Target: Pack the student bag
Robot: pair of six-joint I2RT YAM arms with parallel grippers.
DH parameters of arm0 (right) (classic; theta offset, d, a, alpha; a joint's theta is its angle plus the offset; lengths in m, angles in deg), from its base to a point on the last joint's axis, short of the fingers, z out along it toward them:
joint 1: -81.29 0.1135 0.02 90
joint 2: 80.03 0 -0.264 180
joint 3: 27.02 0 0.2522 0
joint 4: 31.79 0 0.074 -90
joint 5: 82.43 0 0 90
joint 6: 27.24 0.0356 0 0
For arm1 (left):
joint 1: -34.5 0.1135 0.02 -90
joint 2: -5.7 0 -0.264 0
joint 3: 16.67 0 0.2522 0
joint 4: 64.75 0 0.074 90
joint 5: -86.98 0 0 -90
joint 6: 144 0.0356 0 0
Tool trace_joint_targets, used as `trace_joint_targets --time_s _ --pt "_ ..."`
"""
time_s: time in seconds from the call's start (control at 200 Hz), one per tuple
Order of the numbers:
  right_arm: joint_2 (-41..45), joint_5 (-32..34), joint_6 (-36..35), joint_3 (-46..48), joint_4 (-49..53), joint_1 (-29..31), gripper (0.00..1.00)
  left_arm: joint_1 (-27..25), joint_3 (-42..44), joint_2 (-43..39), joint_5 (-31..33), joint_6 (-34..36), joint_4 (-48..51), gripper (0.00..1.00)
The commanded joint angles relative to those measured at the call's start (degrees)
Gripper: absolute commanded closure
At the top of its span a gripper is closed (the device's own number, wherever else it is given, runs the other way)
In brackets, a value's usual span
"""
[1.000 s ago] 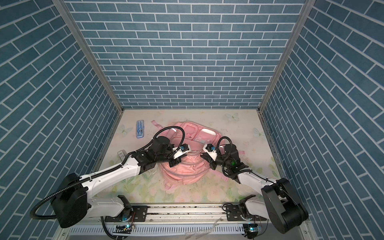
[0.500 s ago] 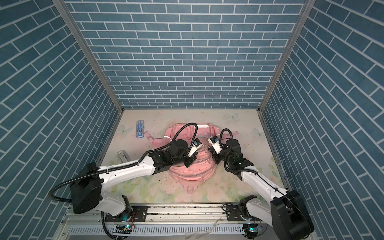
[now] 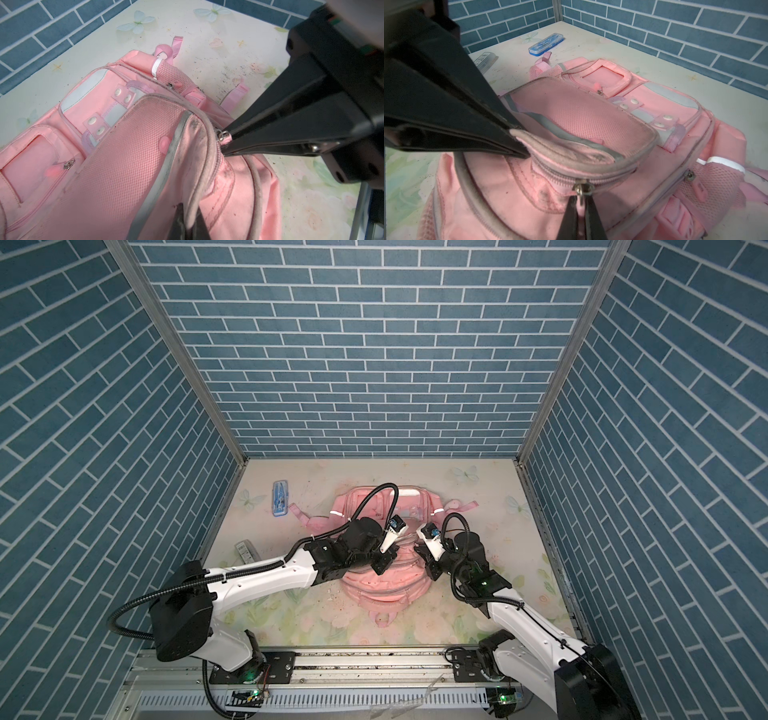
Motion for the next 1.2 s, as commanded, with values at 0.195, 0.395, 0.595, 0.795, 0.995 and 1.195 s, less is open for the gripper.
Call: trace_joint_targets --time_s 0.195,0.395,0.595,0.795,0.995,1.195 --pt "4.72 -5.44 0.59 1.27 -2.19 1.81 1.00 4.53 -1.45 -2.36 -7.80 2.12 -4.86 1.00" --pt "3.40 -13.99 1.98 -0.22 -3.32 2.43 1.00 4.07 -2.20 -0.78 -12.10 3.51 -5.74 1.00" --pt "2.33 -16.08 1.80 -0.74 -3.07 3.41 1.00 3.83 -2.28 -0.86 -13.93 7.32 -5.06 1.00" --pt "1.45 -7.43 3.19 -1.92 -0.57 3.37 1.00 5.15 -0.73 -2.99 -18.54 7.31 -4.31 0.76" --pt "3.21 -3.87 2.55 -0.35 -0.14 2.93 1.00 9.46 1.14 -6.67 -15.11 14.95 8.26 0.48" --pt "1.48 -2.97 2.67 -1.05 0.78 2.83 1.00 10.87 6.67 -10.56 -9.26 20.02 15.17 0.42"
